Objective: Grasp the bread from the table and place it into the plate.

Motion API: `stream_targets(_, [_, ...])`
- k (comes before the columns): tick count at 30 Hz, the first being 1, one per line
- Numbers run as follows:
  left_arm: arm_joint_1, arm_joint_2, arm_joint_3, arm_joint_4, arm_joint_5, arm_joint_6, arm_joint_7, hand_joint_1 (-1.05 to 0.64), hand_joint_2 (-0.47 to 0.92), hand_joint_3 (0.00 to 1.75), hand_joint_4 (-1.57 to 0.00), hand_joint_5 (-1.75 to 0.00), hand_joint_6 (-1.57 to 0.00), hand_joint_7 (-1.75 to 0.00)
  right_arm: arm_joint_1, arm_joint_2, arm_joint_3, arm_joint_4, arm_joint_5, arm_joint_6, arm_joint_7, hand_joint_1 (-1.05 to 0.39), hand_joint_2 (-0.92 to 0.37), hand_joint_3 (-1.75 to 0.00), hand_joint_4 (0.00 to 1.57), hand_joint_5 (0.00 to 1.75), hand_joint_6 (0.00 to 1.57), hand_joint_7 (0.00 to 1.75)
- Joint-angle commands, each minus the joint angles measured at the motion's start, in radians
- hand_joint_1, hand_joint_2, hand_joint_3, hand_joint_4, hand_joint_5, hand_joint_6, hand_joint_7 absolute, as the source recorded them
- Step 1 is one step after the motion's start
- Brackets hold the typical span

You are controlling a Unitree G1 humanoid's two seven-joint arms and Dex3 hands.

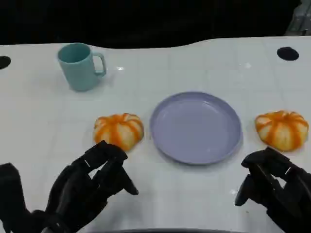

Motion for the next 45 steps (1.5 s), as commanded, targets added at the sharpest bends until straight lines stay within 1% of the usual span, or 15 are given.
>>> stream_targets(1, [-0.007, 0.012, 0.007, 0.001, 0.001, 0.001, -0.001, -0.55, 0.92, 0.28, -0.61, -1.75, -0.57, -1.32, -0.004, -0.009, -0.011, -0.004, -0.001, -0.009, 0.000, -0.44, -0.92, -0.28, 0.60, 1.74, 0.52, 1.36])
stream_targets(21, [-0.007, 0.015, 0.007, 0.002, 0.001, -0.004, -0.007, -0.55, 0.92, 0.29, -0.60, -1.75, -0.56, -1.33, -0.004, -0.008, -0.010, -0.005, 0.001, -0.006, -0.001, -0.46, -0.92, -0.26, 0.60, 1.74, 0.53, 1.36])
stream_targets(26, [-0.011, 0.032, -0.005, 0.017, 0.034, -0.066, -0.055, -0.56, 0.92, 0.28, -0.57, -1.71, -0.54, -1.29, -0.003, -0.006, -0.007, -0.004, 0.000, -0.010, 0.001, -0.45, -0.92, -0.27, 0.60, 1.73, 0.53, 1.36])
stream_targets(27, [-0.011, 0.035, -0.009, 0.023, 0.048, -0.091, -0.069, -0.56, 0.92, 0.29, -0.56, -1.70, -0.54, -1.25, -0.003, -0.004, -0.006, -0.005, 0.000, -0.009, -0.001, -0.45, -0.92, -0.27, 0.60, 1.73, 0.53, 1.36])
stream_targets(29, [-0.012, 0.038, -0.014, 0.041, 0.073, -0.150, -0.094, -0.55, 0.92, 0.27, -0.55, -1.64, -0.57, -1.06, -0.002, -0.001, -0.004, -0.006, -0.001, -0.011, -0.003, -0.45, -0.92, -0.27, 0.60, 1.73, 0.53, 1.36])
stream_targets(30, [-0.014, 0.038, -0.016, 0.052, 0.085, -0.181, -0.106, -0.55, 0.92, 0.27, -0.56, -1.62, -0.58, -1.01, -0.003, 0.002, -0.003, -0.006, -0.002, -0.011, -0.005, -0.45, -0.92, -0.27, 0.60, 1.73, 0.53, 1.36])
stream_targets(31, [-0.015, 0.037, -0.017, 0.060, 0.092, -0.203, -0.114, -0.55, 0.92, 0.24, -0.56, -1.56, -0.61, -0.89, -0.003, 0.003, -0.002, -0.006, -0.002, -0.010, -0.006, -0.45, -0.92, -0.26, 0.60, 1.74, 0.53, 1.36])
stream_targets(32, [-0.016, 0.037, -0.018, 0.067, 0.096, -0.217, -0.119, -0.55, 0.92, 0.23, -0.56, -1.54, -0.62, -0.85, -0.004, 0.004, -0.002, -0.006, -0.002, -0.010, -0.007, -0.45, -0.92, -0.26, 0.60, 1.74, 0.53, 1.35])
stream_targets(33, [-0.023, 0.043, -0.024, 0.089, 0.134, -0.286, -0.133, -0.55, 0.92, 0.23, -0.56, -1.53, -0.63, -0.82, -0.007, 0.005, 0.002, -0.004, -0.009, -0.012, -0.010, -0.45, -0.92, -0.26, 0.60, 1.74, 0.54, 1.35])
stream_targets(34, [-0.029, 0.048, -0.029, 0.108, 0.164, -0.343, -0.144, -0.57, 0.92, 0.20, -0.54, -1.36, -0.62, -0.65, -0.009, 0.006, 0.006, -0.002, -0.015, -0.013, -0.012, -0.46, -0.92, -0.26, 0.61, 1.74, 0.54, 1.35])
stream_targets(36, [-0.042, 0.062, -0.035, 0.147, 0.217, -0.448, -0.167, -0.59, 0.92, 0.18, -0.53, -1.24, -0.64, -0.50, -0.013, 0.011, 0.010, -0.001, -0.019, -0.011, -0.019, -0.47, -0.92, -0.26, 0.61, 1.74, 0.54, 1.35])
stream_targets(37, [-0.049, 0.069, -0.036, 0.165, 0.234, -0.488, -0.177, -0.59, 0.92, 0.15, -0.47, -1.15, -0.58, -0.40, -0.014, 0.013, 0.012, -0.001, -0.017, -0.009, -0.022, -0.46, -0.92, -0.26, 0.60, 1.74, 0.54, 1.35])
stream_targets(41, [-0.077, 0.114, -0.042, 0.201, 0.331, -0.597, -0.161, -0.57, 0.92, 0.05, -0.31, -0.93, -0.48, -0.18, -0.022, 0.023, 0.024, 0.006, -0.023, -0.014, -0.026, -0.46, -0.92, -0.27, 0.61, 1.74, 0.54, 1.36])
stream_targets(44, [-0.095, 0.153, -0.049, 0.205, 0.409, -0.664, -0.149, -0.56, 0.92, 0.03, -0.24, -0.86, -0.45, -0.13, -0.025, 0.027, 0.026, 0.008, -0.028, -0.016, -0.025, -0.46, -0.92, -0.28, 0.61, 1.75, 0.54, 1.36])
stream_targets(45, [-0.105, 0.169, -0.053, 0.209, 0.450, -0.700, -0.138, -0.51, 0.90, 0.02, -0.20, -0.83, -0.44, -0.11, -0.027, 0.029, 0.026, 0.008, -0.029, -0.016, -0.025, -0.46, -0.92, -0.28, 0.61, 1.75, 0.54, 1.37])
